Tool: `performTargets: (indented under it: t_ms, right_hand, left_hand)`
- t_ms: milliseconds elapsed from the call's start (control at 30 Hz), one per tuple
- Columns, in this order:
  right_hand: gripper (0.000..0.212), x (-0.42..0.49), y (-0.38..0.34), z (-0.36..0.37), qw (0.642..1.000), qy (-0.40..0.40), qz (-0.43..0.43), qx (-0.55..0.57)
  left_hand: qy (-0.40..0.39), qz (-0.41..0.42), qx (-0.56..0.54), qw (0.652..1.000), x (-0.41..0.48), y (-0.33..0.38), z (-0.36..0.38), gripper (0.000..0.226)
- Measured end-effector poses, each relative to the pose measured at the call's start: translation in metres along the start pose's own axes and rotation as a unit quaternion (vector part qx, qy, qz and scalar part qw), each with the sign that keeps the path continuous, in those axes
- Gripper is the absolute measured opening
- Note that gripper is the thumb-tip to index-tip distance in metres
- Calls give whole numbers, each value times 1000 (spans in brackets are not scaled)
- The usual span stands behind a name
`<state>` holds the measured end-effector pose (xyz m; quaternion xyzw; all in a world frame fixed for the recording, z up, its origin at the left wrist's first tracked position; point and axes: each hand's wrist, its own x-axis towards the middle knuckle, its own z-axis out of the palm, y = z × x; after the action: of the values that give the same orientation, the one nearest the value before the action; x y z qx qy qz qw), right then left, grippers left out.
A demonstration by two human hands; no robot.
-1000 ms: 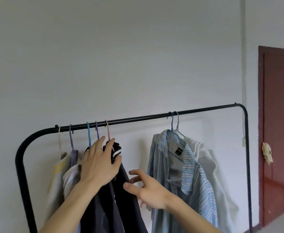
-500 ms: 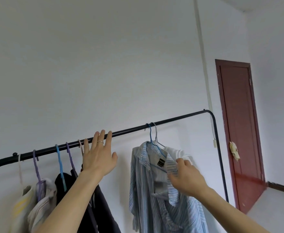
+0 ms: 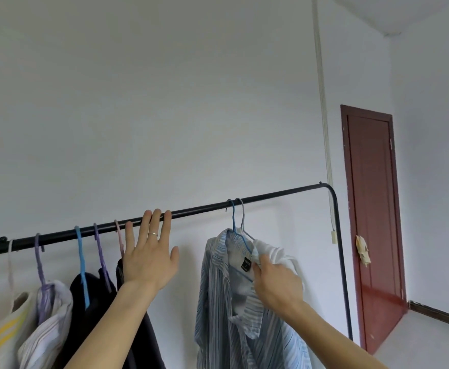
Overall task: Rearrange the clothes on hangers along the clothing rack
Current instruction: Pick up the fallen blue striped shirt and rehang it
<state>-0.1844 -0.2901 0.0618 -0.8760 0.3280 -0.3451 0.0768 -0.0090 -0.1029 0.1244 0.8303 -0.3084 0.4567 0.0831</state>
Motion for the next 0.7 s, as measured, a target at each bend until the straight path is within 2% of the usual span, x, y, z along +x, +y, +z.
performTargets:
  t_ms: [200, 367, 567, 633, 700]
  right_hand:
    - [31, -4, 14, -32, 997, 35, -26, 66]
    - [28, -1, 25, -48, 997, 30, -17, 76]
    - [29, -2, 16, -65, 985, 87, -33, 146]
    - [30, -15, 21, -71, 978, 94, -56, 176]
    - [30, -36, 35, -76, 971, 89, -82, 206]
  left_hand:
    - [-73, -29, 44, 996, 2, 20, -13, 83]
    - [-95, -49, 19, 994, 8, 47, -28, 83]
    - [-154, -57, 24, 986, 11, 28, -28, 82]
    - [-144, -58, -2, 988, 6, 30, -30, 80]
    - [-112, -50, -80, 989, 2, 39, -34, 77]
